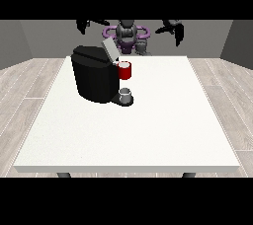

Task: Insert the coffee pod into the coffee machine and close the lid

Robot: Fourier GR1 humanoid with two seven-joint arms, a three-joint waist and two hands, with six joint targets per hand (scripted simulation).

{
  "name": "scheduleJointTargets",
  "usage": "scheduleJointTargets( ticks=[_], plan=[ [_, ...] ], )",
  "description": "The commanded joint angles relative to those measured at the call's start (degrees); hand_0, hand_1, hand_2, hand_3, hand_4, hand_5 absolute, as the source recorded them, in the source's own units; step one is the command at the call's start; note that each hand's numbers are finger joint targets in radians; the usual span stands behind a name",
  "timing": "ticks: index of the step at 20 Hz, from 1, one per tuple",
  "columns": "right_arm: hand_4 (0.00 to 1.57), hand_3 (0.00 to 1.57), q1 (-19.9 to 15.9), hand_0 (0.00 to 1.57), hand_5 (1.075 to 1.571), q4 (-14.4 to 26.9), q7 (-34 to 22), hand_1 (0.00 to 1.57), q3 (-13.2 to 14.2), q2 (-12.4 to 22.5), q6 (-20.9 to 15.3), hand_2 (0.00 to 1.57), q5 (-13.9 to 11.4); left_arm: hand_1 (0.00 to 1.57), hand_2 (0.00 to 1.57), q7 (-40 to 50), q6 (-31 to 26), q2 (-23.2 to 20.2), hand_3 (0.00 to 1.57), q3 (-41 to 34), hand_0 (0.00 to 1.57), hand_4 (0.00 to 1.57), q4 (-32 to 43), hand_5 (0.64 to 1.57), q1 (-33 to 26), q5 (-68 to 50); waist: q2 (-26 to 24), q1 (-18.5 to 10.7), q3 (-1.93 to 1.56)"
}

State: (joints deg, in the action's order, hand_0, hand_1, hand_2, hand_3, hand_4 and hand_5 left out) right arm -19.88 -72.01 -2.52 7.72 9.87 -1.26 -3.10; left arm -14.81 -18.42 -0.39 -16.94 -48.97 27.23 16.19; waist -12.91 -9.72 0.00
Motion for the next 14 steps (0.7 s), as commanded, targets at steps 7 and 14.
scheduleJointTargets(
  ticks=[7, 14],
  plan=[
    [0.13, 0.0, -9.03, 0.0, 1.571, 8.66, -4.31, 0.0, 5.2, -1.18, -1.46, 0.0, 5.7, 0.0, 0.0, 3.35, 4.37, 0.37, 0.0, 11.74, 0.0, 0.35, -10.77, 1.571, -6.46, -7.58, 4.23, -3.95, -0.02],
    [0.0, 0.0, -10.97, 0.0, 1.571, 11.26, -2.75, 0.0, 2.29, -0.87, -1.32, 0.0, 3.38, 0.0, 0.0, 11.52, 2.41, 0.28, 0.0, 8.62, 0.0, 0.37, -22.27, 1.571, -5.21, -7.9, 8.64, -3.46, -0.02]
  ],
)
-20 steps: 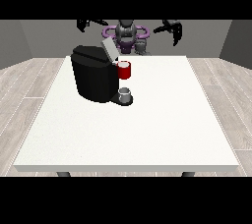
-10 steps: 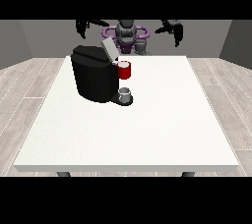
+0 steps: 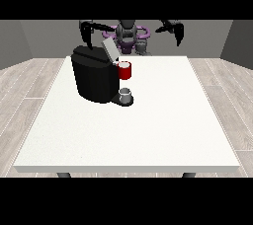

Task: Insert the coffee pod into the coffee machine and close the lid

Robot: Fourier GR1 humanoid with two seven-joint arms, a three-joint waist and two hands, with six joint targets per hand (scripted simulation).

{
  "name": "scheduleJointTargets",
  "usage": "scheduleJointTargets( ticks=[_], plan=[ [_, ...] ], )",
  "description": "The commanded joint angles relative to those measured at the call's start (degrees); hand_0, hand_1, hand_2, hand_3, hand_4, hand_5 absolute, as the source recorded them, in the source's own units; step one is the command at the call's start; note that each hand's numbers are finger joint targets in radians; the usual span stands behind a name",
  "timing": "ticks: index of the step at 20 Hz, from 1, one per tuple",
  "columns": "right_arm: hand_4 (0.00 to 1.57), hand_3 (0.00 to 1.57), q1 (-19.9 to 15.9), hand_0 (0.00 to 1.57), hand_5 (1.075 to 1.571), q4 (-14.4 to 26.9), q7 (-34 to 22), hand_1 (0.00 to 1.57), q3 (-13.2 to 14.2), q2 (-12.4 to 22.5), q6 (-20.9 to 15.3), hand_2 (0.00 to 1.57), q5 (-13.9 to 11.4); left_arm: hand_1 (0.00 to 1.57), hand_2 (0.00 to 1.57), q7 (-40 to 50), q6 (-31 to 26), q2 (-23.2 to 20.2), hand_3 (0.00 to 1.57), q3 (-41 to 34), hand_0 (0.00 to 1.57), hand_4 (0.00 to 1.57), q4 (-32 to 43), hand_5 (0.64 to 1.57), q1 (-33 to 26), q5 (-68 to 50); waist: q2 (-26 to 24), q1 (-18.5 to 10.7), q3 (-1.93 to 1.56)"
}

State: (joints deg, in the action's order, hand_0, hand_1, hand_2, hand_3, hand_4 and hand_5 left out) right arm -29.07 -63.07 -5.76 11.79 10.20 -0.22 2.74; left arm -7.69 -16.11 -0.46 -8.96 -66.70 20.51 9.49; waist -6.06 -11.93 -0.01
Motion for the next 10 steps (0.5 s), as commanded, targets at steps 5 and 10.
scheduleJointTargets(
  ticks=[5, 10],
  plan=[
    [0.0, 0.0, -4.91, 0.0, 1.571, 3.83, 3.38, 0.0, -2.4, -1.05, 0.11, 0.0, -1.19, 0.0, 0.0, 0.5, 1.81, 0.42, 0.0, 2.8, 0.0, 0.36, -9.54, 1.571, -4.16, -0.83, 5.58, 1.03, 0.0],
    [0.0, 0.0, -7.84, 0.0, 1.571, 7.0, 3.3, 0.0, -2.04, -0.78, -0.64, 0.0, -1.45, 0.0, 0.0, 8.42, 0.8, -0.82, 0.0, 2.63, 0.0, 0.38, -16.06, 1.571, -3.06, -3.25, 5.88, -1.05, -0.01]
  ],
)
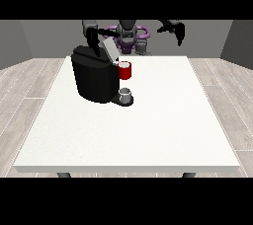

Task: Insert the coffee pod into the coffee machine and close the lid

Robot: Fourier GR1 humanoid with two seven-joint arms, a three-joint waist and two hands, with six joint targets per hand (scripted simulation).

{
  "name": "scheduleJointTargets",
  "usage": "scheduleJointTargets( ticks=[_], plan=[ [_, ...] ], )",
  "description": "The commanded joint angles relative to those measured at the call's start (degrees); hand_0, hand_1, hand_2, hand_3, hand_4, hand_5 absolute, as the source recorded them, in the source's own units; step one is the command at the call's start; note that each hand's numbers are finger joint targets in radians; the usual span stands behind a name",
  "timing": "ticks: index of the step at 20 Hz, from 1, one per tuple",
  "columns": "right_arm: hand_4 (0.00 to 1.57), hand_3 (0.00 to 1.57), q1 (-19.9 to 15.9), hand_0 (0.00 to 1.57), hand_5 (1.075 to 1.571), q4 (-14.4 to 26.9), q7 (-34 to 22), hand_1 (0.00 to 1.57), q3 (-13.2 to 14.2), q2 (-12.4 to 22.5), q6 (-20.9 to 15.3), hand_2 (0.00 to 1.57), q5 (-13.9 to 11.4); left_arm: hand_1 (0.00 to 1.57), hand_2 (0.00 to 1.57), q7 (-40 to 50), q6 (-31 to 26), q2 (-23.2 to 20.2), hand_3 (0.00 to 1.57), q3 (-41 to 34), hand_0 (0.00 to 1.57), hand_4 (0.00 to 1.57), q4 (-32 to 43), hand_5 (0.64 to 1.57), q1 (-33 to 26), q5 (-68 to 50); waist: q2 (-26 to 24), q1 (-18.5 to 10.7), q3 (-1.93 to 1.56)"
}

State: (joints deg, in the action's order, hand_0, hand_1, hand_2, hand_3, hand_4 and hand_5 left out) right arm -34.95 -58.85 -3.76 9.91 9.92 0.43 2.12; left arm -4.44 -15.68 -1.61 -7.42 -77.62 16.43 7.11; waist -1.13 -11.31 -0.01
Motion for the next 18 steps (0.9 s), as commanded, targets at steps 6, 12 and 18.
scheduleJointTargets(
  ticks=[6, 12, 18],
  plan=[
    [0.08, 0.0, -3.85, 0.0, 1.571, 2.45, 0.49, 0.0, -0.6, 1.64, 2.81, 0.0, 0.32, 0.0, 0.0, 0.89, 2.16, -2.17, 0.0, -0.08, 0.0, 0.31, -6.05, 1.571, -5.12, 0.15, 1.86, 1.71, 0.0],
    [0.2, 0.0, -6.1, 0.0, 1.571, 3.33, 3.75, 0.0, -4.3, -1.08, 0.17, 0.0, -3.83, 0.0, 0.0, 0.28, 4.65, -1.77, 0.0, 0.62, 0.0, 0.35, -5.11, 1.571, -3.58, 1.7, 5.11, 2.07, 0.0],
    [0.1, 0.0, -14.76, 0.0, 1.571, 1.64, -3.43, 0.0, -5.03, 0.43, 1.7, 0.0, -3.69, 0.0, 0.0, -1.81, 4.07, -1.36, 0.0, 1.23, 0.0, 0.38, -2.7, 1.571, -3.36, 1.7, 5.41, 0.82, 0.02]
  ],
)
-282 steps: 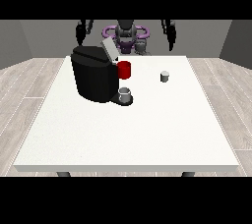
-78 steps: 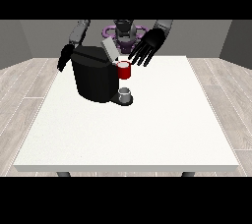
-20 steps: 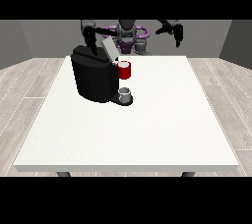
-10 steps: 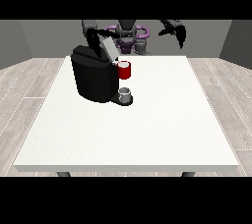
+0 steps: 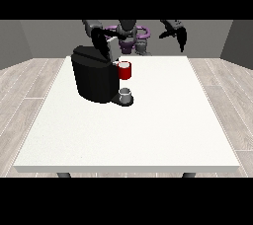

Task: Insert the coffee pod into the coffee machine and close the lid

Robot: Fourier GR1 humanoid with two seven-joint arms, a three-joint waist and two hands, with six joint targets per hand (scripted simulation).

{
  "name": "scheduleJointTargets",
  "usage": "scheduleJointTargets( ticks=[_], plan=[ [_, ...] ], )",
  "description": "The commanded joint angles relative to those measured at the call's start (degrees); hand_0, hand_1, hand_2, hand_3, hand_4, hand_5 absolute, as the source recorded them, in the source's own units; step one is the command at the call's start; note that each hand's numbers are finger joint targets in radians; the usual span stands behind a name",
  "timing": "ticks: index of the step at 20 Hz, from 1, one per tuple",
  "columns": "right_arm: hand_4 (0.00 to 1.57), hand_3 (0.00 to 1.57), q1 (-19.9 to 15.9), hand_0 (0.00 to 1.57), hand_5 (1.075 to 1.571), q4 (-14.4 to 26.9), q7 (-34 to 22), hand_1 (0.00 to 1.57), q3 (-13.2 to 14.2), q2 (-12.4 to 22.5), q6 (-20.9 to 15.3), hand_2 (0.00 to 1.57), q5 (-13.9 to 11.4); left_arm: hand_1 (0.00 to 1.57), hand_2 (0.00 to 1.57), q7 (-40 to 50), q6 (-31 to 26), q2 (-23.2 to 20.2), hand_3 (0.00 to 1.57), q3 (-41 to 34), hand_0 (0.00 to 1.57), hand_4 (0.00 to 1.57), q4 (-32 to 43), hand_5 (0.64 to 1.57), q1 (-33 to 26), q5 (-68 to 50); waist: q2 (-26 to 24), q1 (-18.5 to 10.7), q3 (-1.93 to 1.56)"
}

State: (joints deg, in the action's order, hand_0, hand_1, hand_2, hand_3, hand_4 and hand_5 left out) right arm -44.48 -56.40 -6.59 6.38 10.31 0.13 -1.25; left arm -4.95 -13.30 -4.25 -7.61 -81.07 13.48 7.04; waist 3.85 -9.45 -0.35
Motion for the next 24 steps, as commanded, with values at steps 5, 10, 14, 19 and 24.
scheduleJointTargets(
  ticks=[5, 10, 14, 19, 24],
  plan=[
    [0.0, 0.0, -4.42, 0.0, 1.571, -1.46, 0.52, 0.0, -2.26, -0.13, 2.16, 0.0, -1.16, 0.0, 0.0, -0.56, -0.78, -0.79, 0.0, 0.41, 0.0, 0.32, -0.28, 1.571, 0.44, -0.17, 0.94, -3.31, 0.35],
    [0.1, 0.0, -7.46, 0.0, 1.571, -3.11, -1.27, 0.0, -5.06, -1.05, -1.19, 0.0, -5.41, 0.0, 0.0, -1.52, -1.74, -1.13, 0.0, 0.88, 0.0, 0.33, 1.09, 1.571, 1.82, -0.16, 1.96, -5.87, 0.4],
    [0.22, 0.0, -10.55, 0.0, 1.571, -3.4, -3.57, 0.0, -5.68, -0.59, -2.27, 0.0, -7.32, 0.0, 0.0, -1.32, -0.5, 1.29, 0.0, 2.93, 0.0, 0.39, 0.61, 1.571, 3.32, 0.76, 2.68, -8.9, 0.4],
    [0.16, 0.0, -10.37, 0.0, 1.571, -5.65, -5.0, 0.0, -4.67, 0.39, -3.81, 0.0, -8.17, 0.0, 0.0, -1.08, -3.12, -0.89, 0.0, 1.73, 0.0, 0.4, 0.52, 1.571, 5.48, -1.14, 4.36, -11.74, 0.34],
    [0.09, 0.0, -12.44, 0.0, 1.571, -8.95, -8.34, 0.0, -4.78, 2.06, -3.53, 0.0, -9.68, 0.0, 0.0, -1.93, -2.61, 0.8, 0.0, 4.13, 0.0, 0.42, 0.95, 1.571, 7.91, 0.27, 7.88, -14.87, 0.35]
  ],
)
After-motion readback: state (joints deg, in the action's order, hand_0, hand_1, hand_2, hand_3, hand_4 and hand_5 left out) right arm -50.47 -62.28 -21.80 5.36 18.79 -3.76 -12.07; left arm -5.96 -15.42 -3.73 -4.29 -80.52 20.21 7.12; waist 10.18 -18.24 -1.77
